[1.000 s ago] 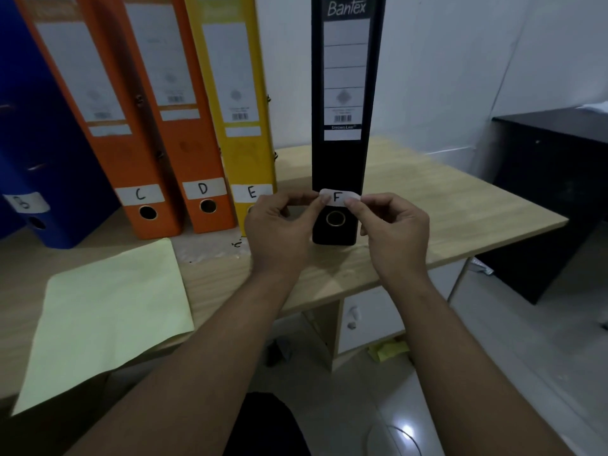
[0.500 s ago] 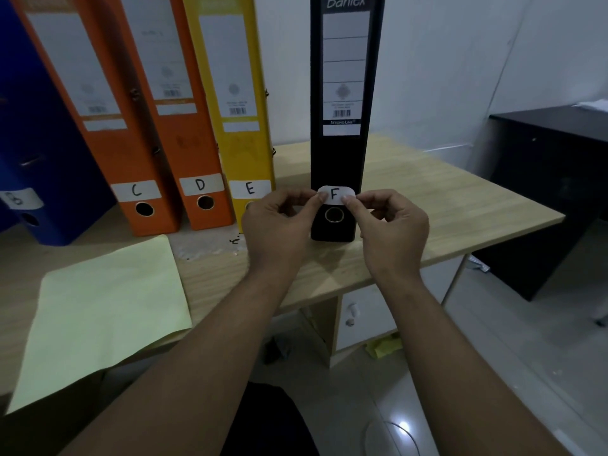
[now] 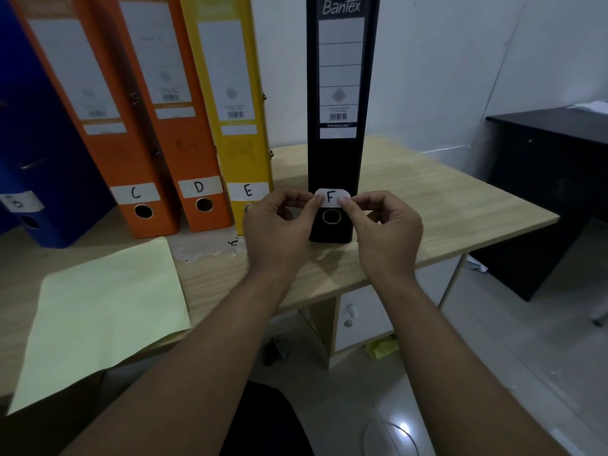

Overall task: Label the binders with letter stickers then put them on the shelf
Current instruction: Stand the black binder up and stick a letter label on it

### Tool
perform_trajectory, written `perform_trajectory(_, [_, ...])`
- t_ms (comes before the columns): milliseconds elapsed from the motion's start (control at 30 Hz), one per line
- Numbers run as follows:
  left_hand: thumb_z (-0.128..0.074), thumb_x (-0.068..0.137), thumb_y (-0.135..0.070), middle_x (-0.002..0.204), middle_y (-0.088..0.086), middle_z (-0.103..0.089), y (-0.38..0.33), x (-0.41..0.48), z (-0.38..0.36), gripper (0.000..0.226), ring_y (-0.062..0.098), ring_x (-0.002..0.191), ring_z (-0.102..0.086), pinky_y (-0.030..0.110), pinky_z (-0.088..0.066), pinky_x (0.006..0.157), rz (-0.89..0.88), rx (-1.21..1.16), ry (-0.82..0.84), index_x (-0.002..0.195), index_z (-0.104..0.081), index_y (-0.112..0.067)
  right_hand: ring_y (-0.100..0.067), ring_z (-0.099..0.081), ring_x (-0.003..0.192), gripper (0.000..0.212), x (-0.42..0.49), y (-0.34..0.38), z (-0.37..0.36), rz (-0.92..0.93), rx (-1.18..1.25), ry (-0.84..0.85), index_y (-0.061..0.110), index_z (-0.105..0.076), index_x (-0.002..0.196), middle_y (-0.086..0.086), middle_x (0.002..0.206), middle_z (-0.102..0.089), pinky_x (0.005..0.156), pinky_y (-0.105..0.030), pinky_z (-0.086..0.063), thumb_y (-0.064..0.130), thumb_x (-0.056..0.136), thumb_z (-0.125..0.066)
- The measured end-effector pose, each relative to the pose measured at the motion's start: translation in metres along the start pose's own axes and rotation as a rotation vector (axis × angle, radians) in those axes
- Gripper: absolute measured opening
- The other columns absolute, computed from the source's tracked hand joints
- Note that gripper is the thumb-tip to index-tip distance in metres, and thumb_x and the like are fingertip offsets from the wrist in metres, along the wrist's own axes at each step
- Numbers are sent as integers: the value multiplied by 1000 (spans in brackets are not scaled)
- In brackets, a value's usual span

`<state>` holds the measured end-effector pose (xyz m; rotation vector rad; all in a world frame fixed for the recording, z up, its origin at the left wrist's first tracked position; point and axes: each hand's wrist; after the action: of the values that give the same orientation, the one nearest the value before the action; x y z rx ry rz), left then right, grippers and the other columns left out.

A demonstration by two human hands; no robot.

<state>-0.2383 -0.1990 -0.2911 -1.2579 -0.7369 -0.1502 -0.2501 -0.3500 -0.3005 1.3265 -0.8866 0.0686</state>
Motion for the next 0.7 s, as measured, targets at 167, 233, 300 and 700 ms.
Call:
perform_trajectory(167, [-88, 87, -34, 78, -13, -74, 2, 0, 0, 14, 2, 66, -61, 18, -48, 59, 1, -3, -1, 89, -80, -22, -1, -57, 61, 13, -2, 1, -1, 20, -10, -3, 15, -79, 88, 11, 77, -73, 60, -14, -47, 23, 89, -89])
perform_trajectory(233, [-88, 87, -35, 79, -13, -75, 2, 1, -1, 14, 3, 67, -61, 21, -50, 59, 0, -9, 2, 89, -80, -23, -1, -56, 60, 12, -1, 1, -1, 18, -8, -4, 17, -79, 87, 10, 76, -72, 60, -14, -46, 23, 89, -89])
perform_trajectory(300, [-87, 87, -35, 79, -13, -74, 3, 1, -1, 14, 4, 66, -60, 24, -50, 59, -8, -4, 2, 90, -80, -23, -2, -56, 60, 12, -1, 1, -1, 14, -8, -4, 18, -79, 87, 10, 76, -73, 60, -16, -47, 24, 89, -89])
perform_trajectory(700, [-88, 85, -35, 82, -15, -76, 0, 0, 0, 14, 1, 72, -64, 22, -53, 64, 28, -23, -10, 91, -81, -25, -5, -60, 63, 13, -1, 0, -2, 25, -3, -8, 19, -77, 88, 10, 78, -74, 61, -20, -50, 24, 90, -89])
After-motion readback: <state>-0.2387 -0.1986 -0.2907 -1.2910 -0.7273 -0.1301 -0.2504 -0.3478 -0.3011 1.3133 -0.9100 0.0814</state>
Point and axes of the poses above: each hand's wrist, its own x-axis towards the middle knuckle, its own z-axis out of the back of the hand, y = z × x
